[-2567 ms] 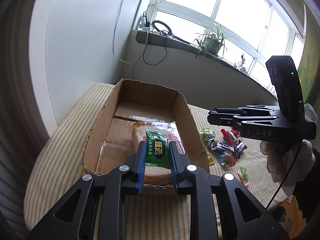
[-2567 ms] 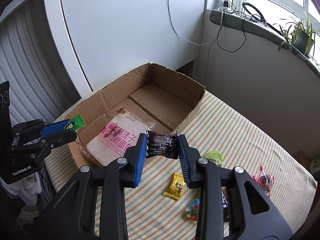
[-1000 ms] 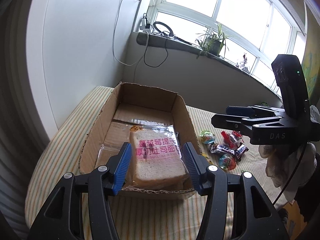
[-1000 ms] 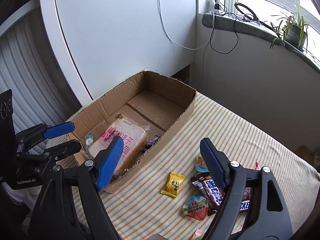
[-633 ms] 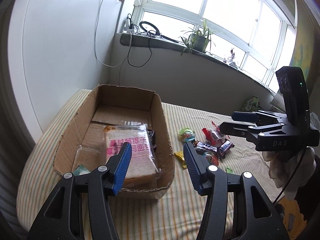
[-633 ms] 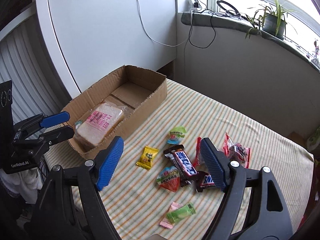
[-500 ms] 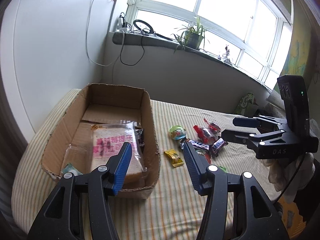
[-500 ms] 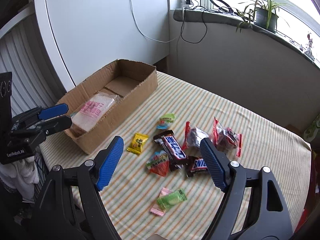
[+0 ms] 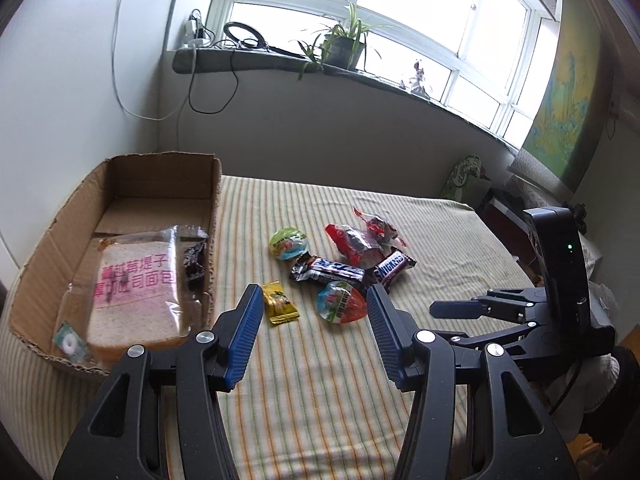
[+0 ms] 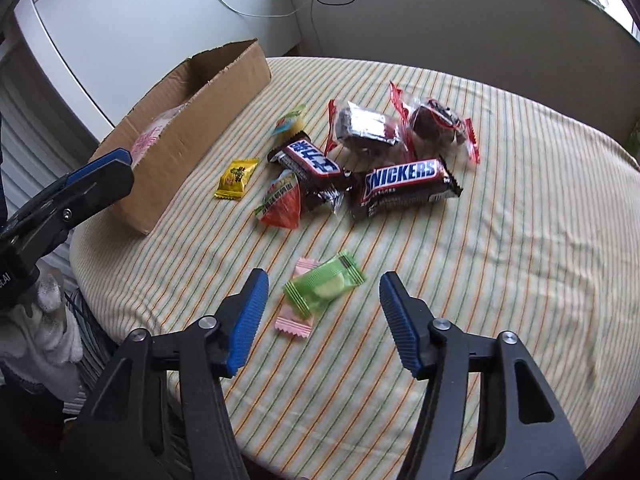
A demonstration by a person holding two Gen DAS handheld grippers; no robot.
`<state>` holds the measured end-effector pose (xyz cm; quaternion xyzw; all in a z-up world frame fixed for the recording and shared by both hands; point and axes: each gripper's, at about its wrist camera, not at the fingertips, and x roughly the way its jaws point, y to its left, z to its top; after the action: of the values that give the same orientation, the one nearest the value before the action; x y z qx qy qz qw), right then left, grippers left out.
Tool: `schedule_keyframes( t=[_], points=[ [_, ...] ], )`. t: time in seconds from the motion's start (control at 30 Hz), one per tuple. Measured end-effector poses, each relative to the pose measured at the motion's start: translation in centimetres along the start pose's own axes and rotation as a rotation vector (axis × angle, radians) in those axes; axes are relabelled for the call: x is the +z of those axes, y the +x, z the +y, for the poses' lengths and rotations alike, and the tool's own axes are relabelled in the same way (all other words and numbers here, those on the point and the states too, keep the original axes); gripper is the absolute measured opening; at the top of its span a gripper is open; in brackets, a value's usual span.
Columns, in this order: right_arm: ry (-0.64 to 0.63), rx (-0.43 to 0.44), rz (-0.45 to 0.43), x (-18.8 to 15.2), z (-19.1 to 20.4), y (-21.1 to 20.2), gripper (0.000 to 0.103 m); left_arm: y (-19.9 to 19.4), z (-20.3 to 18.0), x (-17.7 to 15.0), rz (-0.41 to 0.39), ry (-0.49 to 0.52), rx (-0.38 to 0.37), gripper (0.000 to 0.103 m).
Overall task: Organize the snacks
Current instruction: 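Move both tools back over the remaining candies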
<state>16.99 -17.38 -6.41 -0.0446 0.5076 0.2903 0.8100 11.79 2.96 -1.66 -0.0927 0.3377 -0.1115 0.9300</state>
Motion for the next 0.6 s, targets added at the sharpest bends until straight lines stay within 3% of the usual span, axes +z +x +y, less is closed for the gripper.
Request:
schedule_keyframes(
  t=[0.13,0.23,0.43,0.6],
  points=[
    [0.020,0.023,0.014,-0.2,0.0,0.6,0.056,1.4,-1.1,-0.3,0.029,0.016,-0.020,0.053],
    [0.023,0.033,0.030,-0.3,0.3,1.4,0.045,2.3,-1.5,-0.4,0.047,0.025,-0.032,0.053],
    [0.007,-0.013,0.012,0.1,0.7,2.1,0.042,4.1,-1.4,-0.4,0.087,0.016,-0.048,0.053],
    [-0.039,-0.059,0.014,0.6,0.6,2.4,0.030,5.1,-1.3,-0.6,0.112,0.017,-0.049,0.053]
  ],
)
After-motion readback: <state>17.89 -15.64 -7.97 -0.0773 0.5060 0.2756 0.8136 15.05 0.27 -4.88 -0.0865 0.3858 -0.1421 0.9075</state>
